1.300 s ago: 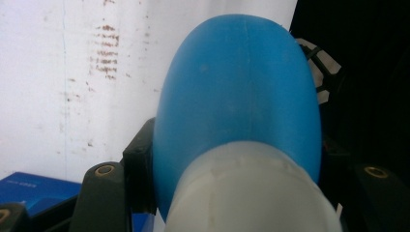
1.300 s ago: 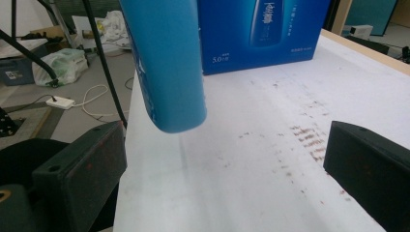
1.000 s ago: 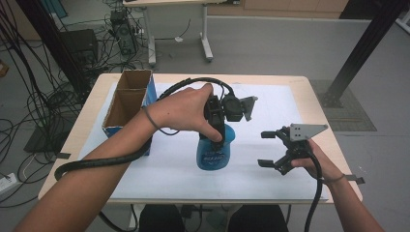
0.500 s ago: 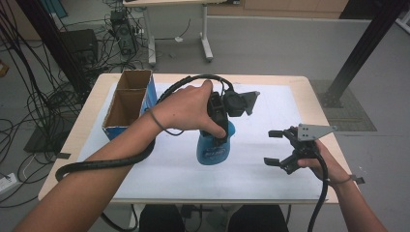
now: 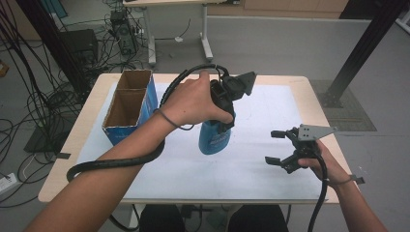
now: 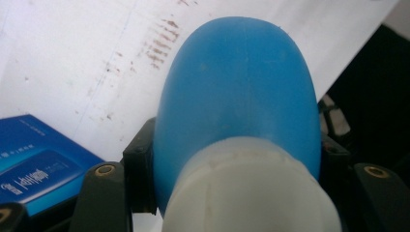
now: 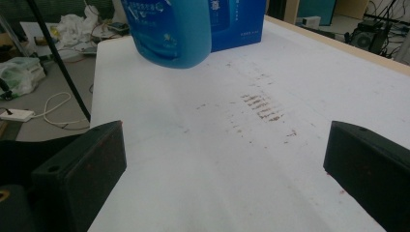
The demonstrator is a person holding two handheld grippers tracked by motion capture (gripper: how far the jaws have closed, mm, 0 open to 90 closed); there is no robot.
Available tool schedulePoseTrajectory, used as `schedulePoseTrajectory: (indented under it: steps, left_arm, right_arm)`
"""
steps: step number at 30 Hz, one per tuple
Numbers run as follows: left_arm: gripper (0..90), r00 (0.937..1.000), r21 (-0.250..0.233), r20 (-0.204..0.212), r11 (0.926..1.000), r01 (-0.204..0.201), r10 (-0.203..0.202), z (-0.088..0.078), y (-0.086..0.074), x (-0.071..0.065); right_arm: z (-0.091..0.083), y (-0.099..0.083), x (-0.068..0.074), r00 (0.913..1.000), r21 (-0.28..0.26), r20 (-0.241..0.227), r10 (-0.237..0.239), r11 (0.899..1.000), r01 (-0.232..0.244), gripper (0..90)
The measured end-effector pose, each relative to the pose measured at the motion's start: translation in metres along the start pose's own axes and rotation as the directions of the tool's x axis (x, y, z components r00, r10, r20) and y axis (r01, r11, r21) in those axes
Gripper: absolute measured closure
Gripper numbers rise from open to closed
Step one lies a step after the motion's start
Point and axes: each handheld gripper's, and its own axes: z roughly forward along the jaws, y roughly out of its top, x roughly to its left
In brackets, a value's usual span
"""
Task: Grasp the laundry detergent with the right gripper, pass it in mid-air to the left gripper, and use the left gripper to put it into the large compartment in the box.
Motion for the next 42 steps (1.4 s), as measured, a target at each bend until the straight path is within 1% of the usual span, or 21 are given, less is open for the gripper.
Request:
schedulePoseTrajectory:
  steps: [1, 3, 6, 8, 10, 11, 14, 17, 20, 21, 22, 23, 25, 26, 29, 32, 33, 36, 37, 41, 42]
  left_arm:
    - [37.6, 0.9993, 0.001, 0.001, 0.9993, 0.037, -0.037, 0.0, 0.003, 0.004]
    - [37.6, 0.9973, 0.003, 0.0, 0.9973, 0.073, -0.073, 0.001, 0.007, 0.008]
    - [37.7, 0.9932, 0.004, 0.0, 0.9932, 0.116, -0.116, 0.001, 0.013, 0.015]
    - [37.7, 0.988, -0.006, 0.002, 0.988, 0.155, -0.155, 0.001, 0.017, 0.021]
    - [37.7, 0.9862, -0.003, 0.0, 0.9862, 0.166, -0.166, 0.0, 0.02, 0.025]
    - [37.7, 0.9812, -0.011, 0.0, 0.9811, 0.193, -0.193, -0.001, 0.024, 0.029]
    - [37.7, 0.9716, -0.017, -0.007, 0.9715, 0.236, -0.237, 0.001, 0.031, 0.035]
    - [37.7, 0.9665, -0.011, -0.018, 0.9666, 0.256, -0.256, 0.004, 0.038, 0.038]
    - [37.7, 0.9509, -0.009, -0.029, 0.9513, 0.308, -0.308, 0.008, 0.049, 0.045]
    - [37.7, 0.9492, -0.013, -0.034, 0.9498, 0.313, -0.313, 0.009, 0.051, 0.045]
    - [37.8, 0.9417, -0.013, -0.032, 0.9422, 0.335, -0.335, 0.009, 0.053, 0.048]
    - [37.8, 0.9417, -0.013, -0.032, 0.9422, 0.335, -0.335, 0.009, 0.053, 0.048]
    - [37.8, 0.9259, -0.016, -0.024, 0.9262, 0.377, -0.377, 0.008, 0.056, 0.056]
    - [37.8, 0.9259, -0.016, -0.024, 0.9262, 0.377, -0.377, 0.008, 0.056, 0.056]
    - [37.8, 0.8976, -0.033, -0.005, 0.8972, 0.44, -0.441, 0.005, 0.052, 0.07]
    - [37.8, 0.8779, -0.045, 0.002, 0.877, 0.478, -0.479, -0.001, 0.049, 0.079]
    - [37.8, 0.8687, -0.05, 0.005, 0.8675, 0.495, -0.495, -0.004, 0.048, 0.081]
    - [37.8, 0.8617, -0.051, 0.001, 0.8605, 0.507, -0.507, -0.013, 0.047, 0.086]
    - [37.8, 0.8617, -0.051, 0.001, 0.8605, 0.507, -0.507, -0.013, 0.047, 0.086]
    - [37.8, 0.8446, -0.059, -0.011, 0.8436, 0.534, -0.535, -0.032, 0.044, 0.09]
    - [37.8, 0.8453, -0.059, -0.016, 0.8444, 0.532, -0.534, -0.037, 0.043, 0.091]
  right_arm:
    - [0.001, -0.001, 0.0, 1.0, 0.001, 0.005, 0.003, 1.0, -0.003, 1.2]
    - [0.001, -0.001, 0.001, 0.9999, 0.002, 0.013, 0.006, 1.0, -0.006, 1.2]
    - [0.001, -0.001, 0.001, 0.9997, 0.005, 0.021, 0.011, 1.0, -0.011, 1.2]
    - [0.001, -0.002, 0.001, 0.9996, 0.005, 0.027, 0.011, 1.0, -0.011, 1.2]
    - [0.001, -0.001, 0.001, 0.9994, 0.007, 0.03, 0.015, 1.0, -0.016, 1.2]
    - [0.001, -0.001, 0.001, 0.9993, 0.008, 0.033, 0.015, 1.0, -0.016, 1.2]
    - [0.001, 0.0, 0.001, 0.9989, 0.01, 0.043, 0.018, 1.0, -0.019, 1.1]
    - [0.001, 0.001, 0.001, 0.9985, 0.011, 0.049, 0.022, 1.0, -0.023, 1.1]
    - [0.002, 0.003, 0.001, 0.9978, 0.018, 0.062, 0.024, 1.0, -0.025, 1.2]
    - [0.003, 0.004, 0.001, 0.9976, 0.019, 0.065, 0.023, 1.0, -0.025, 1.2]
    - [0.003, 0.005, 0.0, 0.9975, 0.022, 0.066, 0.025, 0.999, -0.026, 1.3]
    - [0.003, 0.006, 0.0, 0.9971, 0.024, 0.072, 0.024, 0.999, -0.026, 1.3]
    - [0.002, 0.008, 0.001, 0.9964, 0.025, 0.081, 0.025, 0.999, -0.027, 1.3]
    - [0.002, 0.008, 0.001, 0.9962, 0.024, 0.083, 0.025, 0.999, -0.027, 1.3]
    - [0.001, 0.01, 0.001, 0.9952, 0.027, 0.094, 0.026, 0.999, -0.029, 1.3]
    - [-0.001, 0.011, 0.001, 0.9945, 0.025, 0.101, 0.028, 0.999, -0.031, 1.3]
    - [-0.001, 0.012, 0.001, 0.9939, 0.025, 0.107, 0.027, 0.999, -0.03, 1.3]
    - [-0.001, 0.012, 0.001, 0.993, 0.02, 0.115, 0.028, 0.999, -0.03, 1.3]
    - [-0.001, 0.012, 0.001, 0.993, 0.02, 0.115, 0.028, 0.999, -0.03, 1.3]
    - [0.0, 0.014, 0.002, 0.9926, 0.017, 0.119, 0.026, 0.999, -0.028, 1.3]
    - [0.0, 0.014, 0.002, 0.9924, 0.018, 0.12, 0.025, 0.999, -0.027, 1.3]
